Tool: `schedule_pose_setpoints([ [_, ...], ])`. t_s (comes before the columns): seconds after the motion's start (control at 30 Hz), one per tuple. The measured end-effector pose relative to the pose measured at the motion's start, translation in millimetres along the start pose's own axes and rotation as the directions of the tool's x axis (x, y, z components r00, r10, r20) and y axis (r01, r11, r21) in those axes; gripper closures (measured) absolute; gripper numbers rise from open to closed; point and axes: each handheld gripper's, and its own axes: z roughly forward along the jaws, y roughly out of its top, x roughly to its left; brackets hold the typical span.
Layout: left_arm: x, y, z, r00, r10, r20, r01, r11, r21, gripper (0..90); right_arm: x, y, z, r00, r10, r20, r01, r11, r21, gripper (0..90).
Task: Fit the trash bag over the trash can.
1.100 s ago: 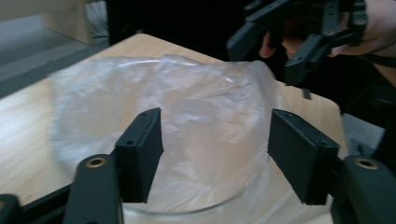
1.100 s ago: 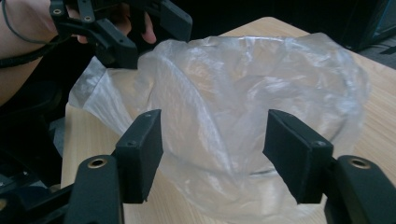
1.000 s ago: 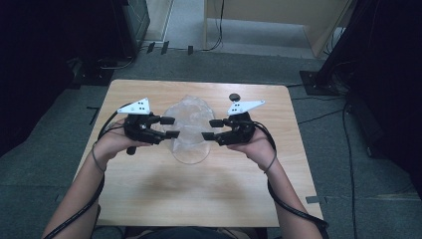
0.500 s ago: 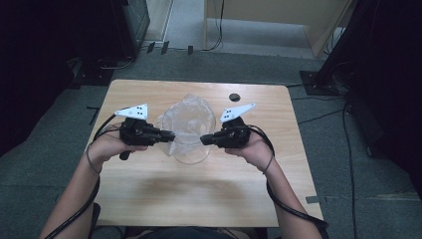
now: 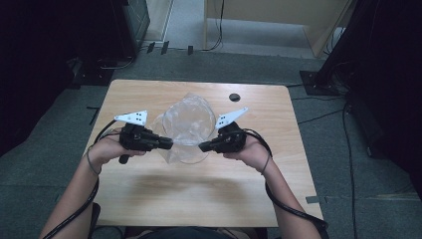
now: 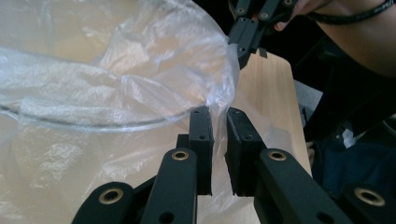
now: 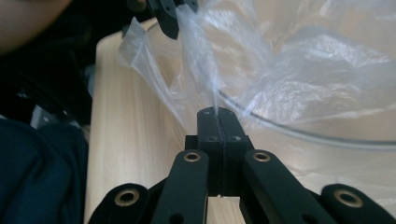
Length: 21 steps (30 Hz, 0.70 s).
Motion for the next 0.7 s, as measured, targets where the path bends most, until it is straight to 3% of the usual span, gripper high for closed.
schedule_pose_setpoints([
  [0.1, 3.5, -8.3, 9.0, 0.9992, -0.001, -0.039, 0.004, 0.9979, 0.064, 79.1, -3.6, -4.3, 6.3, 1.0, 0.004, 0.001, -0.004, 1.0, 0.017, 90.0],
  [0.17, 5.2, -10.4, 11.6, 0.9992, 0.002, -0.039, 0.0, 0.9977, 0.067, 77.8, -4.4, -5.0, 7.4, 1.0, 0.004, 0.001, -0.004, 1.0, 0.016, 90.0],
  [0.33, 4.5, -11.3, 11.4, 0.9995, 0.022, -0.021, -0.02, 0.9986, 0.049, 67.0, -7.2, -9.0, 10.8, 0.9998, -0.008, 0.02, 0.007, 0.999, 0.041, 85.9],
  [0.37, 4.0, -10.3, 10.0, 0.9993, 0.03, -0.021, -0.029, 0.9986, 0.045, 61.2, -5.5, -7.9, 10.4, 0.9997, -0.022, 0.013, 0.021, 0.999, 0.049, 79.7],
  [0.47, 1.6, -5.7, 3.6, 0.9993, 0.028, -0.025, -0.028, 0.9992, 0.028, 55.3, -3.4, -5.7, 7.8, 0.9996, -0.03, 0.0, 0.029, 0.998, 0.048, 74.7],
  [0.5, 0.1, -3.4, 0.2, 0.9991, 0.028, -0.032, -0.027, 0.9994, 0.021, 52.4, -1.2, -3.4, 3.5, 0.999, -0.043, -0.011, 0.043, 0.998, 0.04, 68.4],
  [0.6, -3.4, 1.6, -7.9, 0.9986, 0.032, -0.043, -0.031, 0.9994, 0.012, 48.2, 0.5, -1.1, -2.8, 0.9982, -0.058, -0.018, 0.058, 0.998, 0.029, 64.6],
  [0.63, -4.6, 2.9, -10.6, 0.9974, 0.048, -0.053, -0.048, 0.9988, 0.006, 40.6, 2.4, 1.5, -9.6, 0.9977, -0.063, -0.026, 0.064, 0.998, 0.015, 58.9],
  [0.7, -7.2, 6.2, -16.9, 0.9978, 0.047, -0.047, -0.048, 0.9988, -0.011, 39.4, 2.8, 2.6, -12.9, 0.9973, -0.067, -0.031, 0.068, 0.998, 0.009, 56.1],
])
